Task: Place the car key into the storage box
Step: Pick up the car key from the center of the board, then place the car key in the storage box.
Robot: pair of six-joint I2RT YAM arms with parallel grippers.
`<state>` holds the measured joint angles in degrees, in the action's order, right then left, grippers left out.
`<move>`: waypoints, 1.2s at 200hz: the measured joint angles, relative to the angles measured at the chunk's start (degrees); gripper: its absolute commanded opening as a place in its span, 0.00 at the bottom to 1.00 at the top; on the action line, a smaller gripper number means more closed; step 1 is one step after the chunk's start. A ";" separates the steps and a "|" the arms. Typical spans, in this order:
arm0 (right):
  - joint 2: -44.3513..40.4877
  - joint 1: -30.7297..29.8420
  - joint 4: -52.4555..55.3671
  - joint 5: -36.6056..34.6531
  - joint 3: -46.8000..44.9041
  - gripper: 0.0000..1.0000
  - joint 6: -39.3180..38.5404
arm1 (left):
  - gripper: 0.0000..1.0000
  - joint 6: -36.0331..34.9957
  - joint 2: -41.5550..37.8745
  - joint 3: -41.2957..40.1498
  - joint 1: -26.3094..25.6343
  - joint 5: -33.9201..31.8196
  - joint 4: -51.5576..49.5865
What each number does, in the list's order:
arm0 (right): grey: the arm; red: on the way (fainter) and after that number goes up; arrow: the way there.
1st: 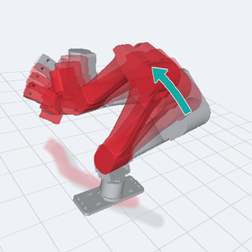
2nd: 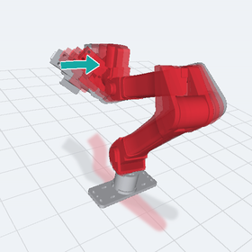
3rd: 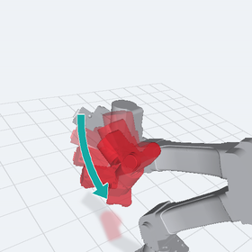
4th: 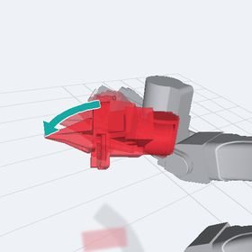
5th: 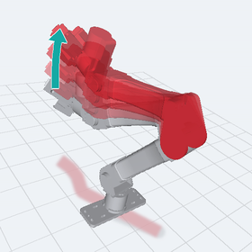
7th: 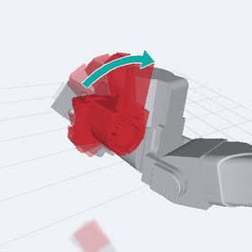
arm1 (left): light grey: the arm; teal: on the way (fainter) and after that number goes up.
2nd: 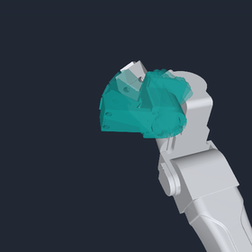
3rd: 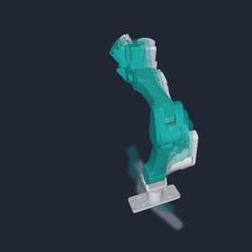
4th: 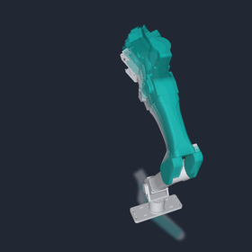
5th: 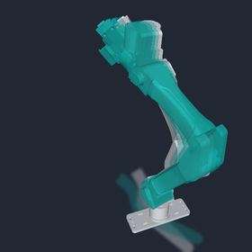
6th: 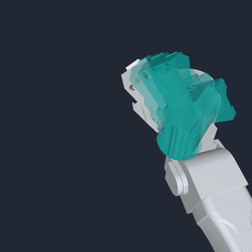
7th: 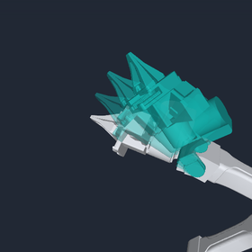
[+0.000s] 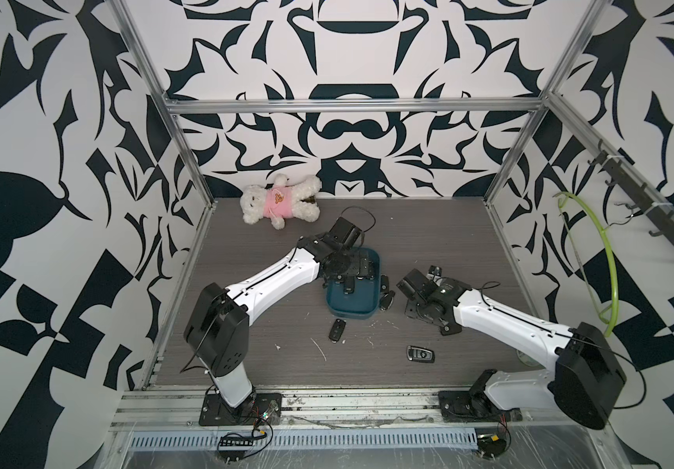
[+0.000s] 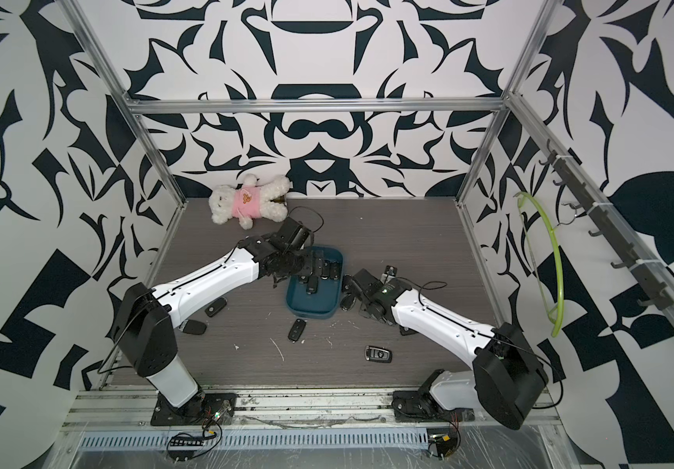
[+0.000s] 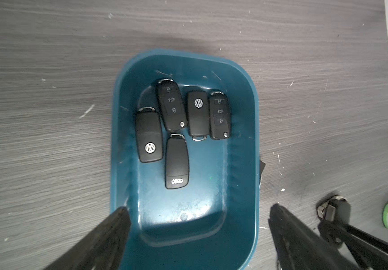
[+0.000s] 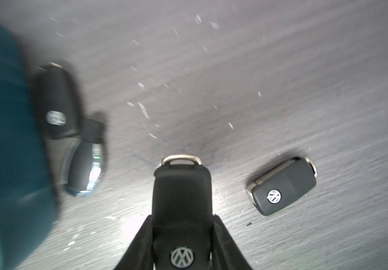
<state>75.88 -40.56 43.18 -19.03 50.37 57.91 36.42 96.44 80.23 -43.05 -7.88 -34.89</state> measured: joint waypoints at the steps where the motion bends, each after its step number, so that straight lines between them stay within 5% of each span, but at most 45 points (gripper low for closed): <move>1: 0.09 -0.04 0.11 0.00 0.31 0.37 -0.11 | 0.99 0.04 -0.11 -0.09 0.00 -0.11 0.02; 98: 17.22 -6.01 -0.28 1.60 20.17 0.35 -7.58 | 0.99 3.78 -16.39 -11.23 2.36 -14.27 0.81; 240: 38.86 -8.44 -4.20 7.52 33.05 0.35 -9.84 | 0.99 6.05 -27.87 -17.09 4.11 -18.80 -2.19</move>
<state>114.74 -48.99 38.98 -11.51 83.42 48.07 42.48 68.58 63.13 -38.94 -26.68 -37.08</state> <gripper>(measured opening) 0.358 0.992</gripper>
